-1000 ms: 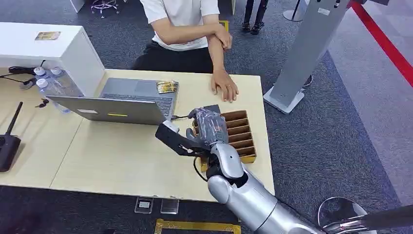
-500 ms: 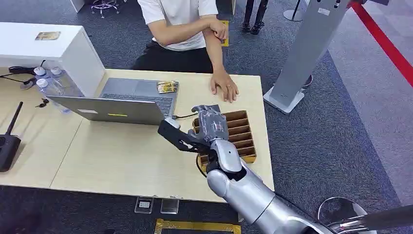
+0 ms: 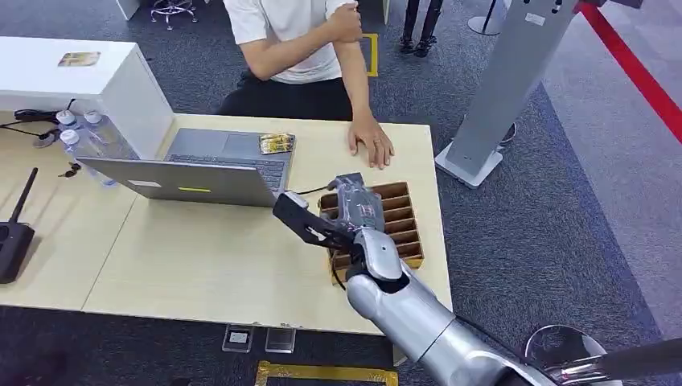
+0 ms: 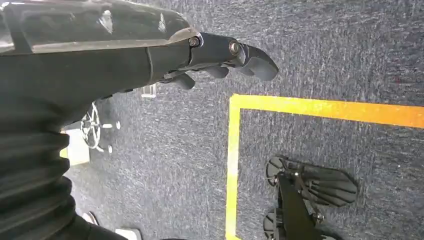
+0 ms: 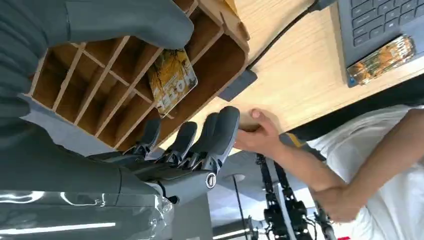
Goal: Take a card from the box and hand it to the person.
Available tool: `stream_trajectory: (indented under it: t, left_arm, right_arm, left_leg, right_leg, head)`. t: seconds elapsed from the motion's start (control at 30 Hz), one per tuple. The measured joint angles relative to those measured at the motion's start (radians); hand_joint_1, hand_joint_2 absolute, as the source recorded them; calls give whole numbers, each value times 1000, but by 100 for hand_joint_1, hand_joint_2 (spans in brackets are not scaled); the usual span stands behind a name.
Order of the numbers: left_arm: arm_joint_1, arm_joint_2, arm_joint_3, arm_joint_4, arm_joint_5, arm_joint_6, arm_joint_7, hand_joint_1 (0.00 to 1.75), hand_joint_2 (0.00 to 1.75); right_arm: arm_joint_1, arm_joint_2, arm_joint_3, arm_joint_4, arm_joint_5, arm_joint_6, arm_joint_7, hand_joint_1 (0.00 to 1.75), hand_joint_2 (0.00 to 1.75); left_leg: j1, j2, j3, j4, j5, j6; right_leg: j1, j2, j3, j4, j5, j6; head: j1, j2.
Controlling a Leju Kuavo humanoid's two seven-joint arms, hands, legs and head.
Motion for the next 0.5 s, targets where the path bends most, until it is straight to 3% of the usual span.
stream_trajectory:
  t: [0.5]
  left_arm:
    - [1,-2,-10,0,2,0,3,0,175]
  right_arm:
    - [-2,-47,-32,11,-11,-24,40,72,175]
  left_leg:
    - [0,0,0,0,0,0]
  right_leg:
    - [0,0,0,0,0,0]
  head:
    - [0,0]
